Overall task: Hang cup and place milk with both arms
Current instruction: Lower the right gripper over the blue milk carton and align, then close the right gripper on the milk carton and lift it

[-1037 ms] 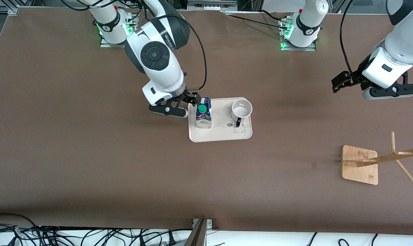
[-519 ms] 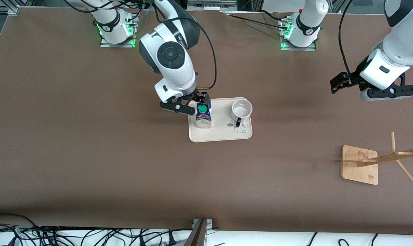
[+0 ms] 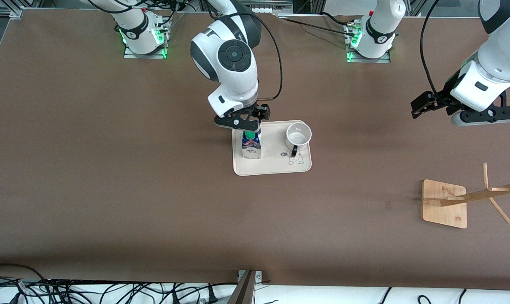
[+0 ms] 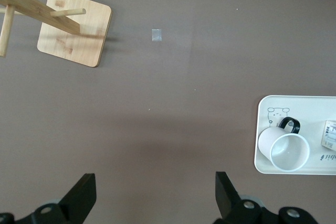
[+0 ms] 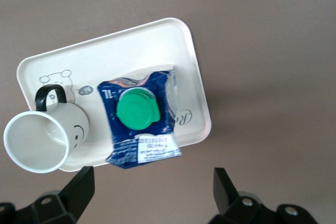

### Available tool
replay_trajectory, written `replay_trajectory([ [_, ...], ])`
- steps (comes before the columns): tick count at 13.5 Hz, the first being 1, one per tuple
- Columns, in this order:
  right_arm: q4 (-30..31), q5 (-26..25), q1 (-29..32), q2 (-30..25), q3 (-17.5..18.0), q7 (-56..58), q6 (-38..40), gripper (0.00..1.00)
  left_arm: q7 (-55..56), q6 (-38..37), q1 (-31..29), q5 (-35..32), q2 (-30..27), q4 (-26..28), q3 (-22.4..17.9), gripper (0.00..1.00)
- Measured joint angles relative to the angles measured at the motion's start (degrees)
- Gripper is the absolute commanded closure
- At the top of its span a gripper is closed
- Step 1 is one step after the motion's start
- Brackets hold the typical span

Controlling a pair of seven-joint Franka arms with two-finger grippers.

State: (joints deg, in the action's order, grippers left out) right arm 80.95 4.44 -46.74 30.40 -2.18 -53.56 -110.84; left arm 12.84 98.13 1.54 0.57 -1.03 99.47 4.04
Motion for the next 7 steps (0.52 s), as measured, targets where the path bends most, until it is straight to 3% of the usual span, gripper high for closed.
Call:
replay_trajectory([
  [7,-3.43,-0.01,-0.24,3.48,-0.33,0.74,-0.21,0.00,0.00,-0.55,-3.17,0.60,0.14,-1.95,-0.36,0.00],
])
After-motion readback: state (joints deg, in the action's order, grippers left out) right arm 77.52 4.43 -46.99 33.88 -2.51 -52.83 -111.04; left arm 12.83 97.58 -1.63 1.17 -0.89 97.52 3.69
